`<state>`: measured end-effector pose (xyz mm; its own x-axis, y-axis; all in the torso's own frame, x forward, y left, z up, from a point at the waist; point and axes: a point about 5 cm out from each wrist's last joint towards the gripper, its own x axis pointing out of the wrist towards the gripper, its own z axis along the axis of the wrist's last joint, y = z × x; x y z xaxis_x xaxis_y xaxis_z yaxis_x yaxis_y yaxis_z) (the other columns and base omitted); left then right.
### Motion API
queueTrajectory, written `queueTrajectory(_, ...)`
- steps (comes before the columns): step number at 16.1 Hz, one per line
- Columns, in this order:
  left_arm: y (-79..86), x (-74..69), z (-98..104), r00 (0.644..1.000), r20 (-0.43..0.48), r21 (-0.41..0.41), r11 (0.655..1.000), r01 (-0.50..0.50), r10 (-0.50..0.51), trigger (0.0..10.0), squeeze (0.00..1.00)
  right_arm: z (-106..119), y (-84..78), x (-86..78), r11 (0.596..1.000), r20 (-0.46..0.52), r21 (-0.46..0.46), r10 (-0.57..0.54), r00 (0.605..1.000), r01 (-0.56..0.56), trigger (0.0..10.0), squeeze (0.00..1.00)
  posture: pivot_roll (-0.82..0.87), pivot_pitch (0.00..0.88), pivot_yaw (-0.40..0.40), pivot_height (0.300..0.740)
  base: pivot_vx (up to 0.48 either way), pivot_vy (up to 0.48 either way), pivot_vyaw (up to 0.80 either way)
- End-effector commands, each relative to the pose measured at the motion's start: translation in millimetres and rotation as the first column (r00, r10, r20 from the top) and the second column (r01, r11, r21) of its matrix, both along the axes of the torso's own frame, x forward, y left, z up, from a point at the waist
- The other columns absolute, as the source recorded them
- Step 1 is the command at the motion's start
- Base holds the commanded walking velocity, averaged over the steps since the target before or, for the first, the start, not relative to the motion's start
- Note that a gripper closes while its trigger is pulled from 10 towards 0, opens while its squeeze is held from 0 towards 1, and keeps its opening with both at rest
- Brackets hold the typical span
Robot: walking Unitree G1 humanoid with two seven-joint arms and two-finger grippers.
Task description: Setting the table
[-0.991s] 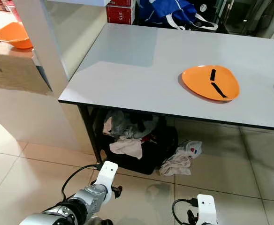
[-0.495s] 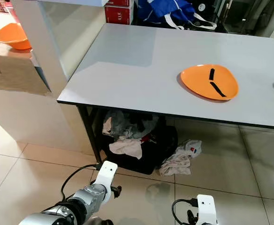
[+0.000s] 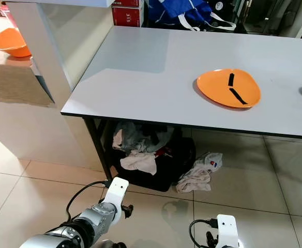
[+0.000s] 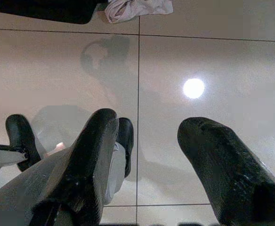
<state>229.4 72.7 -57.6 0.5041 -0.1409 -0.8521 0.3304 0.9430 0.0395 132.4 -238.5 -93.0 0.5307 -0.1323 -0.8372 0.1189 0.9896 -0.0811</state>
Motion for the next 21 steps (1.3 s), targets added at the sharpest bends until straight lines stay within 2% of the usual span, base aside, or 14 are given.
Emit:
queueTrajectory(1,-0.7,2.3,1.6,1.000,0.008,0.010,1.000,0.020,-0.020,10.0,0.00,0.0,0.5,1.1,1.000,-0.002,0.003,-0.012,1.000,0.012,10.0,0.00,-0.05,0.000,0.057,0.735,0.000,0.000,0.00)
queueTrajectory(21,-3.1,0.3,0.8,1.000,0.006,0.006,1.000,0.031,-0.031,10.0,0.00,-0.4,-1.6,-1.9,1.000,-0.011,-0.003,-0.007,1.000,0.007,10.0,0.00,-0.05,0.000,0.055,0.735,0.000,0.000,0.00)
